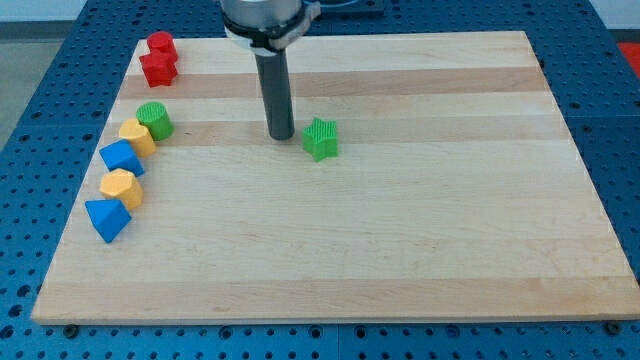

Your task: Move the green star towards the bottom right

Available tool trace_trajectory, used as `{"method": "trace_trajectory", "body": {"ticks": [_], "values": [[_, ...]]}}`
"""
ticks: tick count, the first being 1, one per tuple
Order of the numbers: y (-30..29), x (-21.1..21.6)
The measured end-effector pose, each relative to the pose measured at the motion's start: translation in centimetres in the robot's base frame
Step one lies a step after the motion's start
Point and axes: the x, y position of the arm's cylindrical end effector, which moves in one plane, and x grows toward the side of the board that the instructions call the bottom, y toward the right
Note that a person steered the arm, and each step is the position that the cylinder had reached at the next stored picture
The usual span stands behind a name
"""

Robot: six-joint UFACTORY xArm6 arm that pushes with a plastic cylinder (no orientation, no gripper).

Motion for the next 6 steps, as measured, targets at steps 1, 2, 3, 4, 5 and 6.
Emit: {"method": "trace_trajectory", "body": {"ticks": [1, 2, 3, 4, 5, 6], "values": [[4.4, 1.7], [6.4, 0.2], [7.5, -1.4], [9.4, -0.8], [11.8, 0.2], [14.0, 1.5]]}}
